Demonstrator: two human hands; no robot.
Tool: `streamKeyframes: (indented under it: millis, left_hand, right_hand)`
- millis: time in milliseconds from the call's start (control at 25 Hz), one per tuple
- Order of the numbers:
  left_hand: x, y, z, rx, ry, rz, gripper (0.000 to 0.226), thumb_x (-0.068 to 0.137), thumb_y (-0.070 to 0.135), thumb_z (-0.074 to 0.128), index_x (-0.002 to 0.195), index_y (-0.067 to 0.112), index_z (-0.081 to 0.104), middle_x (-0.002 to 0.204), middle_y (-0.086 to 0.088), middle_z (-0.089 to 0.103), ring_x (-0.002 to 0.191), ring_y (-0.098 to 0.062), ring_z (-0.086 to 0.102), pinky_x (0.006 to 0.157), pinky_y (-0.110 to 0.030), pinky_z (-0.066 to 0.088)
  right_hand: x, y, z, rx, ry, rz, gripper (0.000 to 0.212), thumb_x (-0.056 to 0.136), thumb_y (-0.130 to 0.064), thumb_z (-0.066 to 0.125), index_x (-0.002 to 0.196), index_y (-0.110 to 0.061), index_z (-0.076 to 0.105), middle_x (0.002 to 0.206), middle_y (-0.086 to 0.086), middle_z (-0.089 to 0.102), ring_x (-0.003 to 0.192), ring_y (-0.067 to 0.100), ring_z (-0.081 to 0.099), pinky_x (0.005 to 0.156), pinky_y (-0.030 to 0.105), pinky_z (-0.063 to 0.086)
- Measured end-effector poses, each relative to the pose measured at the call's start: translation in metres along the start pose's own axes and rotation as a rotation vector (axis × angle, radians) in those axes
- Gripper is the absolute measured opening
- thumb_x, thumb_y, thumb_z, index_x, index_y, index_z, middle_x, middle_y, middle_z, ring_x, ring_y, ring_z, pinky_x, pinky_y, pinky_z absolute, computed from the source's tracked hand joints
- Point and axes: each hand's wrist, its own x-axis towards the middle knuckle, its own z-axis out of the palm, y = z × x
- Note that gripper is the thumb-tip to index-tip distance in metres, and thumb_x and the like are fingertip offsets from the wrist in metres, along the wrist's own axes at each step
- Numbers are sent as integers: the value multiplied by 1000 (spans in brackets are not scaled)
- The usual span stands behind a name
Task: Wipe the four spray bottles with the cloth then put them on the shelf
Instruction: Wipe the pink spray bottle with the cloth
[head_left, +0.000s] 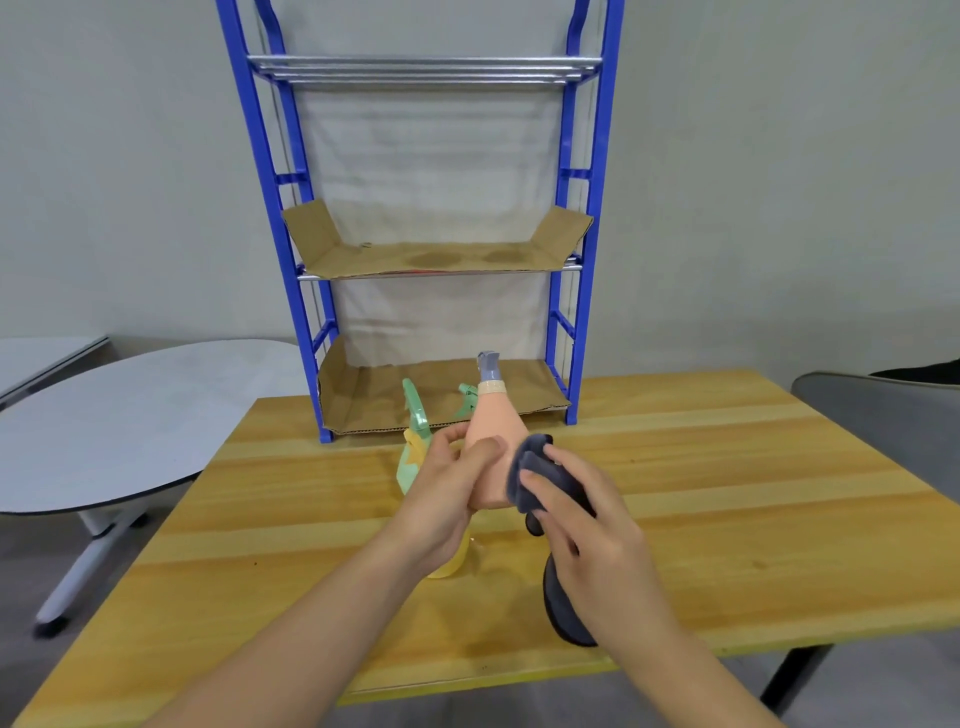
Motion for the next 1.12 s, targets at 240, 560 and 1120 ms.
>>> streamKeyframes:
  millis: [240, 560, 1120]
  left_hand:
    - [4, 3, -9, 72, -1, 18, 47, 83, 33, 75, 126, 24, 57, 121, -7, 70, 112, -25, 69, 96, -49, 57]
    - [-1, 11, -20, -72, -52, -31, 22, 101, 18, 50, 123, 19, 56, 124, -12, 67, 112, -26, 65, 100, -51, 53]
    - [-6, 3, -22, 69, -33, 25, 44, 92, 28, 70, 133, 25, 54, 128, -6, 67, 117, -24, 65, 99, -47, 56]
  right_hand:
    - [11, 12, -3, -10, -26, -62, 39, 93, -3, 59, 131, -3, 58, 129, 5, 59, 123, 14, 51, 108, 19, 35]
    - [21, 9, -3, 79, -87, 43, 38, 89, -9, 65, 127, -13, 65, 137, -3, 56, 124, 12, 54, 105, 21, 41]
    - [6, -5, 2, 243, -29, 365, 47, 83, 2, 73, 119, -27, 67, 118, -26, 61, 112, -11, 55, 91, 3, 36]
